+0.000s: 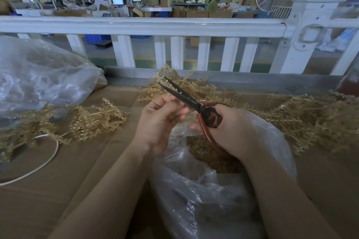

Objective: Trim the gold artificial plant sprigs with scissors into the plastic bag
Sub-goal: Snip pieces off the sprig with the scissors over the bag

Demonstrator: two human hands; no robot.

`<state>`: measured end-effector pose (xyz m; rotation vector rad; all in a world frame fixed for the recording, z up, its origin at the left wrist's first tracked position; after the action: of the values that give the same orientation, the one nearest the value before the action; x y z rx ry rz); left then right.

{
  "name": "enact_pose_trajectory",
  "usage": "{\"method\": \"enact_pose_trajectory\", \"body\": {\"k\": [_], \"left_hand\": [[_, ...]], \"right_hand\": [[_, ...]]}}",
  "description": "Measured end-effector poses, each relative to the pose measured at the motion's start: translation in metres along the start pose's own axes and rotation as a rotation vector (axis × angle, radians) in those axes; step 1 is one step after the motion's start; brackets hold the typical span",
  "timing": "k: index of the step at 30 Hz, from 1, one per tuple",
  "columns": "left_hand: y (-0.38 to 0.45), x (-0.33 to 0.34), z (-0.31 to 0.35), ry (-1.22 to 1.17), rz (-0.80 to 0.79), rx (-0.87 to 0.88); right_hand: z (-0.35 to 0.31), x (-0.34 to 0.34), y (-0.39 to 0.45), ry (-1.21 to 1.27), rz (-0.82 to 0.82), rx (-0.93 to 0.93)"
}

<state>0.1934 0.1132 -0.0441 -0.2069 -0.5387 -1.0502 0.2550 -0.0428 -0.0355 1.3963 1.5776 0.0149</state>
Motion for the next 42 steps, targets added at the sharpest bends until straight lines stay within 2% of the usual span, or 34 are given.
{"method": "enact_pose_trajectory", "body": {"k": [4, 14, 21, 23, 28, 36, 42], "left_hand": [[0.001, -0.002, -0.001, -0.028, 0.023, -0.022], [0.002, -0.012, -0.008, -0.089, 0.148, -0.115], [-0.003, -0.001, -0.018, 0.155, 0.089, -0.107], [-0.007, 0.007, -0.022, 0.163, 0.045, -0.117], [-0.006, 0.007, -0.029, 0.239, 0.006, -0.164], [-0.004, 0.011, -0.022, 0.311, -0.114, -0.052], [-0.005, 0.011, -0.007, 0.354, -0.086, 0.174]], "right_hand": [[0.003, 0.001, 0.000, 0.013, -0.004, 0.018], [0.003, 0.011, -0.004, 0.114, -0.138, 0.111], [0.013, 0.010, 0.000, 0.388, -0.048, 0.278], [0.015, 0.010, 0.001, 0.446, -0.033, 0.318], [0.012, 0.011, 0.002, 0.471, -0.075, 0.316], [0.016, 0.010, 0.001, 0.481, -0.072, 0.353], [0.018, 0.014, 0.001, 0.419, -0.096, 0.368]]}}
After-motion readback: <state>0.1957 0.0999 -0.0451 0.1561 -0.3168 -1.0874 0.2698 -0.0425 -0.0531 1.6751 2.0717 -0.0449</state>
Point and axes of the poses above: each hand's wrist, its own y-axis towards the middle knuckle, its own x-axis out of the palm, z = x × y, the point moved 8 cm from there along y, towards the middle knuckle, and after that the axes turned 10 degrees about z, right-handed, at the moved point
